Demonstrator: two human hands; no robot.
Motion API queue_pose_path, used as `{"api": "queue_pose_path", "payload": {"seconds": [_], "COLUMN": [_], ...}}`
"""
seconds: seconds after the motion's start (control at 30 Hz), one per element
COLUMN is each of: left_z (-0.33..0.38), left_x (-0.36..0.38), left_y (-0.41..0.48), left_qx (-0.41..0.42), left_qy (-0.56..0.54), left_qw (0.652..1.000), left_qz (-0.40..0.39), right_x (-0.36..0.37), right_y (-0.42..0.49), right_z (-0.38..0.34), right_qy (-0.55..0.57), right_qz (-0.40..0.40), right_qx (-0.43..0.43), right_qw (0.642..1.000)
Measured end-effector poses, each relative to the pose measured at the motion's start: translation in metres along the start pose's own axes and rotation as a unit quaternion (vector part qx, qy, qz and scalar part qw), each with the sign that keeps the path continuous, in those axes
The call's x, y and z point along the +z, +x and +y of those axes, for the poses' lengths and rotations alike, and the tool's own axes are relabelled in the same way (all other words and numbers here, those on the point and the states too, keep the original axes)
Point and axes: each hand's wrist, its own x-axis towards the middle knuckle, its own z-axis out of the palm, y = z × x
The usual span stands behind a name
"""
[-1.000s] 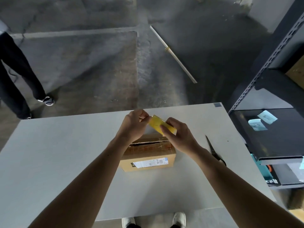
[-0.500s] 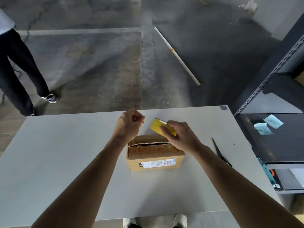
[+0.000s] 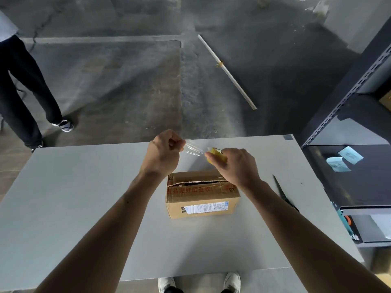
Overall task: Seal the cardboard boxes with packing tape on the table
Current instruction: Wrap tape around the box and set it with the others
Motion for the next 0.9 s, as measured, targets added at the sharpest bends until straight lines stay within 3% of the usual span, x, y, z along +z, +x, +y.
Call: {"api": "queue_pose_path", "payload": {"seconds": [0.2, 0.3, 0.53, 0.9], "left_z": [-0.003, -0.007, -0.041, -0.076], "left_x": [-0.003, -0.009, -0.029, -0.039], "left_y": [-0.008, -0.008, -0.012, -0.021], "left_qx": [-0.006, -0.03, -0.165, -0.239], "left_qy": [-0.003, -0.022, -0.078, -0.113], "left_qw": [1.0, 0.999, 0.983, 0.964], "left_qz": [0.008, 0.02, 0.001, -0.024], "right_x": [-0.006, -0.004, -0.003, 0.014], "right_y": [-0.001, 0.003, 0.017, 0.023], "right_z": [0.001, 0.001, -0.008, -0.032], "right_qy": [-0.092, -0.078, 0.092, 0.044], "right_qz": [-0.008, -0.016, -0.099, -0.193], "right_qx": [0.099, 0.083, 0.041, 0.014], "right_qw": [0.991, 0.993, 0.99, 0.98]}}
